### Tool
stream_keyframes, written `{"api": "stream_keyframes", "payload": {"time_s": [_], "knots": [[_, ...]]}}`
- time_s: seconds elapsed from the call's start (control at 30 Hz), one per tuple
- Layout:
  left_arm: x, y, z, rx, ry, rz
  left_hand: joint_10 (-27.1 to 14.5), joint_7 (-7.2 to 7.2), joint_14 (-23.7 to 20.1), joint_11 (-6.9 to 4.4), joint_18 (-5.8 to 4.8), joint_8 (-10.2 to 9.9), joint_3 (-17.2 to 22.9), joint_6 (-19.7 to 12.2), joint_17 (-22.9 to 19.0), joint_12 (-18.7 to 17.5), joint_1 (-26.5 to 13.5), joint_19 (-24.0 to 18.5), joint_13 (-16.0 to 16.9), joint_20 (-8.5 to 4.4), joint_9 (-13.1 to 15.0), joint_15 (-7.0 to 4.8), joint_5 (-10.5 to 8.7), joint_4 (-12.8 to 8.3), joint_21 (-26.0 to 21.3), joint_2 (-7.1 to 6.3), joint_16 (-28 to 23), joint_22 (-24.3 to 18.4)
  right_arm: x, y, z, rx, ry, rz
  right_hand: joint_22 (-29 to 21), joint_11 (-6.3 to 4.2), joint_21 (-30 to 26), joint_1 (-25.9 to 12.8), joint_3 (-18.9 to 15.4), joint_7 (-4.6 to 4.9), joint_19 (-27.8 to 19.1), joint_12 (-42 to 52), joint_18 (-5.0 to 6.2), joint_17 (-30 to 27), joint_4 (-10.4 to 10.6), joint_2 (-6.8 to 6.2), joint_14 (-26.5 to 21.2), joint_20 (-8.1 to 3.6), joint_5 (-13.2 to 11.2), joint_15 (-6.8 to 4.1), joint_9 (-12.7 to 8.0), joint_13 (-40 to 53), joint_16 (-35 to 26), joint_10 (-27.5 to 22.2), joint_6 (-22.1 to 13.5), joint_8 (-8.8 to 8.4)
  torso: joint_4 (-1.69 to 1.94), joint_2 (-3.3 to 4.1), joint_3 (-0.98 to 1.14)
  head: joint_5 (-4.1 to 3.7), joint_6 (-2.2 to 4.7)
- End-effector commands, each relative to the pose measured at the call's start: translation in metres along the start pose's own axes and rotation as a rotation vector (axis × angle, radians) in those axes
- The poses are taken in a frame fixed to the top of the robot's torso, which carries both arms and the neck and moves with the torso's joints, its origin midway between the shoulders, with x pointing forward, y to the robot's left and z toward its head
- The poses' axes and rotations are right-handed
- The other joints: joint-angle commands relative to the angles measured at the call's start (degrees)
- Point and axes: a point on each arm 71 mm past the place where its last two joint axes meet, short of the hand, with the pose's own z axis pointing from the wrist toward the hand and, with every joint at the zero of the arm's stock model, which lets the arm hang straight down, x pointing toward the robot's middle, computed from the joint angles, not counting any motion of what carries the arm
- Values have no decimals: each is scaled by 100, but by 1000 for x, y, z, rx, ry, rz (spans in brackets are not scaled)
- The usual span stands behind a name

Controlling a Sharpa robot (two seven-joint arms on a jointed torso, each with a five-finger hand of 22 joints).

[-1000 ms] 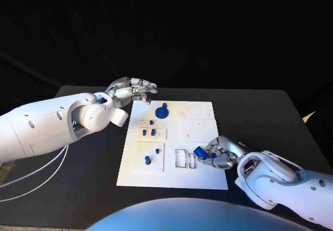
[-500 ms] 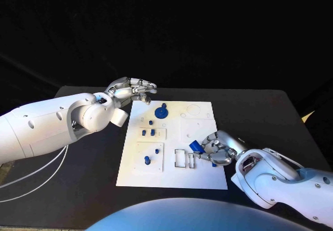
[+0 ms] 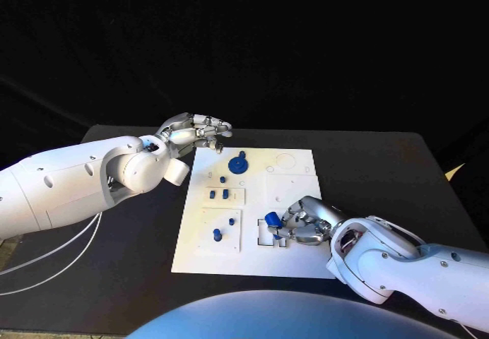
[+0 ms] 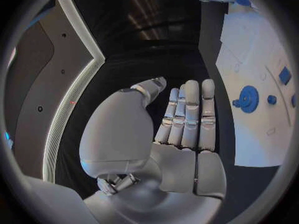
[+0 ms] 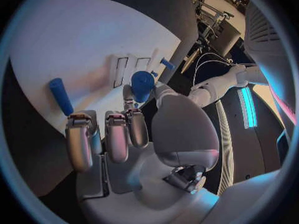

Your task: Assemble the parts on the task board

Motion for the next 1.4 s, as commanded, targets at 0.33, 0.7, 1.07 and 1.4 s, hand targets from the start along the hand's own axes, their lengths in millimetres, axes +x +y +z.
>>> {"api": "stream_keyframes", "payload": {"time_s": [0.33,0.7,1.07,1.4], "knots": [[2,-1,1,8,11,-3,-39,-13,-50,-1,97,38,-19,-38,-7,38,-64,27,-5,1,5,8,-35,-9,-37,5,-13,-6,7,1,6,26,65,-20,1486,-12,23,-261,-17,-300,565,93,-108,1474,-18,-40,610,-54,-73,-42,5,713,25,121,373,18,-7,1,8,24,0],[2,-1,0,8,12,-4,-39,-13,-50,-1,97,38,-19,-38,-7,38,-64,27,-5,1,5,8,-35,-9,-37,5,-13,-6,10,2,11,25,69,-32,1484,-20,17,-377,-32,-308,562,99,-106,1474,-18,-85,610,-62,-185,-50,22,730,25,130,389,33,-1,7,3,18,0],[2,-1,0,6,11,-3,-39,-13,-50,-1,97,38,-19,-38,-7,38,-64,27,-5,1,5,8,-35,-9,-37,5,-13,-6,10,3,17,28,48,-58,1454,9,-75,-1102,-897,-277,517,-162,-84,1438,12,-296,602,-42,-972,-27,112,554,13,-6,309,58,-3,1,2,24,0],[1,-1,-1,5,9,-3,-42,-11,-53,-1,98,39,-19,-45,-8,46,-66,30,-5,1,6,8,-33,-11,-47,3,-11,-6,11,8,13,-8,42,-68,1444,19,-106,-1116,-1598,-266,502,-225,-77,1444,-2,-40,603,-31,-647,-17,144,530,14,-26,271,66,-11,1,9,30,0]]}}
